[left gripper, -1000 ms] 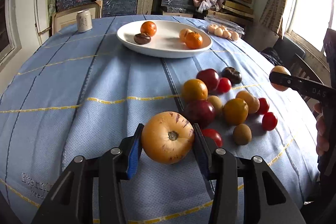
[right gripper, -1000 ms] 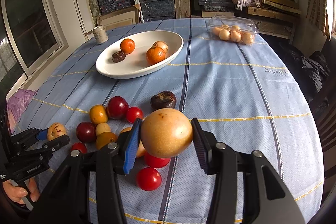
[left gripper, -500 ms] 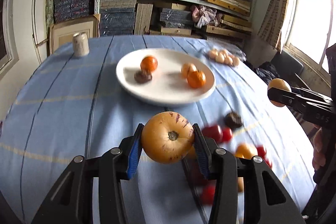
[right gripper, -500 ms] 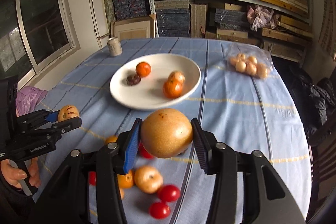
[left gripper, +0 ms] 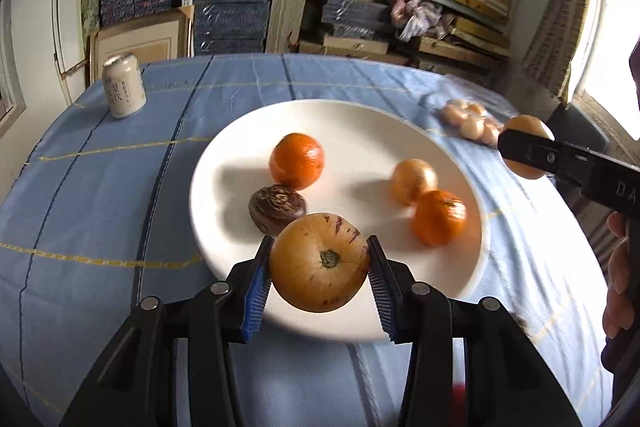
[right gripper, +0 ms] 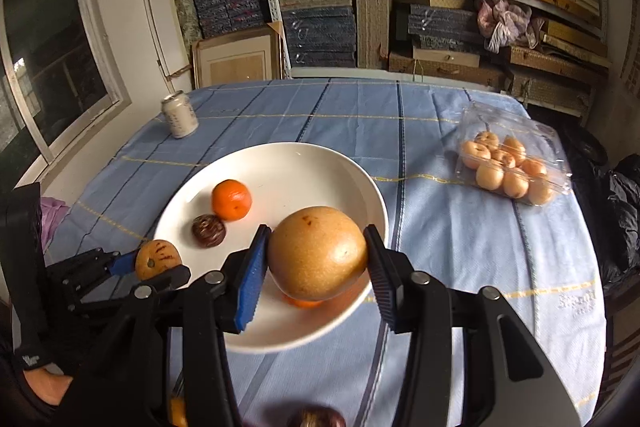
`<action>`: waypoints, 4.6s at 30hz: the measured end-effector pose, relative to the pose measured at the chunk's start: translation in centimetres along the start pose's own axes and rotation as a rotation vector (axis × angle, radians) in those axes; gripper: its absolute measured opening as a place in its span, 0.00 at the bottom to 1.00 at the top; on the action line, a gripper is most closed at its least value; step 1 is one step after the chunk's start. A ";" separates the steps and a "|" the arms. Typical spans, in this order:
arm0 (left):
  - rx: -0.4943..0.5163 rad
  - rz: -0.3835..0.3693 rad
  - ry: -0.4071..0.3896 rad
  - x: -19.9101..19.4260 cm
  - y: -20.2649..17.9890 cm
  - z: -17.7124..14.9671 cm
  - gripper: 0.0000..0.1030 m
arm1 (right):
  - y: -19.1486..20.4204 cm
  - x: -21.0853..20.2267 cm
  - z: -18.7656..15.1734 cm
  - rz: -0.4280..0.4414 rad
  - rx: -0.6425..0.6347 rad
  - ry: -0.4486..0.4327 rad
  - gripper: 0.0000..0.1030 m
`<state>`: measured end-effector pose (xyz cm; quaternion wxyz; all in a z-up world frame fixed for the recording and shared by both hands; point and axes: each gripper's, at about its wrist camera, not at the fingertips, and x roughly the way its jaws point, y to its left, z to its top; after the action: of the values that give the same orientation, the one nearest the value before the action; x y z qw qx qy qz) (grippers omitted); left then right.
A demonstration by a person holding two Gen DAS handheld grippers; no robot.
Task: Organize fruits
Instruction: 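Carry both held fruits over the white plate and open both tools, then move both tools back to the cluster and close the left tool on a red tomato, then grasp a red tomato with the right tool while the left tool holds its tomato, then carry both red tomatoes onto the white plate and open both tools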
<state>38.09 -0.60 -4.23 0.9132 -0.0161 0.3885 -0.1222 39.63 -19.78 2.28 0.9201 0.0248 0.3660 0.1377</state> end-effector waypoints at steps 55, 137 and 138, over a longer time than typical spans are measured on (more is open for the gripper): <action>0.150 0.028 0.081 -10.0 -6.0 -17.2 0.80 | 1.7 -14.3 -21.7 -0.079 -0.007 -0.041 0.63; 0.082 -0.052 -0.077 -7.7 -4.1 -3.4 0.29 | 1.4 -10.1 -6.7 0.084 -0.036 -0.021 0.29; 0.086 -0.050 -0.071 -6.9 -4.3 -2.8 0.29 | 1.3 -9.2 -5.5 0.082 -0.036 -0.024 0.29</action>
<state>30.57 -2.96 -0.77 0.9228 0.0091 0.3498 -0.1610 29.25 -21.31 4.59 0.9183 0.0249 0.3510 0.1816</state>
